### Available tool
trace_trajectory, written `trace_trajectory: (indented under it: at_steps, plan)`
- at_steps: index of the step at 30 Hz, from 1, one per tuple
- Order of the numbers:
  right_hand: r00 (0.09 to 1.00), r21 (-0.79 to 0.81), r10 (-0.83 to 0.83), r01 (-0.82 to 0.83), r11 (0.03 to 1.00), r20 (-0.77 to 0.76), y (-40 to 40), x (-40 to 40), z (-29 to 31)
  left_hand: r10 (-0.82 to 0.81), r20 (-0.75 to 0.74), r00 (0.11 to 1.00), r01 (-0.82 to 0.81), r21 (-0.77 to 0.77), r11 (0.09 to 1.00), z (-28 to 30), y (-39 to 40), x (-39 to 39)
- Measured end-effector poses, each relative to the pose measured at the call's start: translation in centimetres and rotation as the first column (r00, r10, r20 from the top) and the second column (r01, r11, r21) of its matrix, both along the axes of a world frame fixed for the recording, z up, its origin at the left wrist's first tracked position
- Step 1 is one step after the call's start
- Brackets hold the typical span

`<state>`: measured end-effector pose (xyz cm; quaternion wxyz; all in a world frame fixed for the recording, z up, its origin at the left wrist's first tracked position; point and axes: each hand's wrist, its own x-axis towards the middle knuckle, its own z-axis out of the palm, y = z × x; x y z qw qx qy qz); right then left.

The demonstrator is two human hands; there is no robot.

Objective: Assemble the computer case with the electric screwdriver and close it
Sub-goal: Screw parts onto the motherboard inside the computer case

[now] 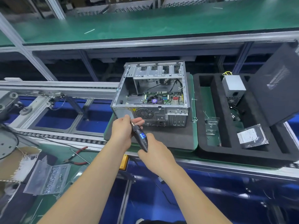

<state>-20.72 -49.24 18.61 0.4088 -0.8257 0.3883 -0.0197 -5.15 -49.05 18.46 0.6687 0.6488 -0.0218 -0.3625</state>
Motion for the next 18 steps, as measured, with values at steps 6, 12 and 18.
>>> trace_trajectory:
  at_steps: [6, 12, 18]
  plan:
    - [1.0, 0.011, 0.0, 0.0, 1.0, 0.029, -0.6, -0.5, 0.5, -0.046, 0.01, 0.999, 0.046, 0.001, 0.999, 0.8, -0.5, -0.4]
    - [0.999, 0.02, 0.011, -0.012, 1.0, 0.043, -0.6, -0.7, 0.5, -0.051, 0.076, 0.996, 0.049, 0.033, 0.998, 1.1, -0.6, -0.6]
    - [0.999, 0.007, 0.018, -0.018, 1.0, 0.039, -0.6, -0.6, 0.2, 0.004, -0.015, 1.0, -0.004, 0.016, 1.0, 0.8, -0.9, -0.6]
